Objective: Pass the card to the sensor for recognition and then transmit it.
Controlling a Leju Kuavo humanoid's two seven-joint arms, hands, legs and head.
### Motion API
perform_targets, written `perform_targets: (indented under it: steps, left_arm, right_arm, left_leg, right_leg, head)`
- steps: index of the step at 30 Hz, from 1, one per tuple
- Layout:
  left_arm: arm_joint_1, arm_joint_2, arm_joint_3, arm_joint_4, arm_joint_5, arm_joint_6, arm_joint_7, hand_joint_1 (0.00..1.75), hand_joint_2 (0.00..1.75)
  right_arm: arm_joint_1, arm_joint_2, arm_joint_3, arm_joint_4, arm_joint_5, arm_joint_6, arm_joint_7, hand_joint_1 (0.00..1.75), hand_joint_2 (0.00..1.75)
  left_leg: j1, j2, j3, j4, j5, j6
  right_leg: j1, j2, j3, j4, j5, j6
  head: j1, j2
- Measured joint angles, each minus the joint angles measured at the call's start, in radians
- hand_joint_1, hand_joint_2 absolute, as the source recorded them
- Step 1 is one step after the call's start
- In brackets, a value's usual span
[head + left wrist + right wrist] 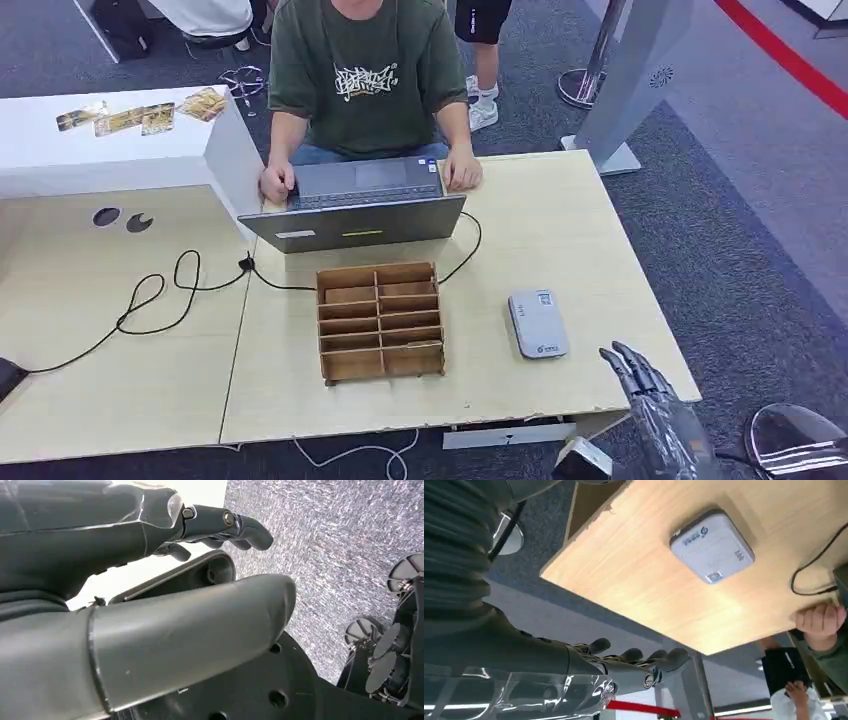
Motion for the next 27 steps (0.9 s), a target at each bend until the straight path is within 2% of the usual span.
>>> perform_targets:
  steps: [6,9,14,23,27]
  left_arm:
    - [0.000,0.000,0.000,0.000,-0.014,0.000,-0.001,0.00,0.00]
    - [-0.001,0.000,0.000,0.000,-0.021,0.000,-0.001,0.00,0.00]
    - [-0.001,-0.001,0.001,0.000,-0.024,0.001,-0.005,0.00,0.00]
    - [-0.002,-0.001,0.001,0.000,-0.039,0.001,-0.013,0.00,0.00]
    - [-0.002,-0.001,0.001,0.000,-0.038,0.001,-0.016,0.00,0.00]
  right_arm:
    - [-0.086,0.026,0.079,0.088,-0.039,0.000,-0.010,0.00,1.75]
    - [-0.136,0.060,0.119,0.146,-0.059,0.001,-0.047,0.00,1.75]
    - [-0.220,0.178,0.154,0.265,-0.067,-0.031,-0.137,0.00,1.75]
    - [-0.332,0.379,0.149,0.438,-0.087,-0.008,-0.309,0.00,1.75]
    - [-0.352,0.439,0.139,0.466,-0.065,-0.011,-0.347,0.00,1.75]
  left_leg:
    - [0.000,0.000,0.000,0.000,0.000,0.000]
    - [0.000,0.000,0.000,0.000,0.000,0.000]
    - [0.001,0.000,0.000,0.000,0.000,-0.001]
    - [0.001,0.000,0.000,0.000,0.001,-0.001]
    - [0.001,0.000,0.000,0.000,0.001,-0.001]
  right_leg:
    - [0.000,0.000,0.000,0.000,0.000,0.000]
    - [0.000,0.000,0.000,0.000,0.000,0.000]
    - [0.001,0.000,0.000,0.001,0.000,0.000]
    - [0.001,0.000,0.000,0.001,0.000,0.000]
    - [0.001,0.000,0.000,0.001,0.000,0.000]
  head:
    - [0.000,0.000]
    - [0.000,0.000]
    - [0.000,0.000]
    - [0.000,0.000]
    - [0.000,0.000]
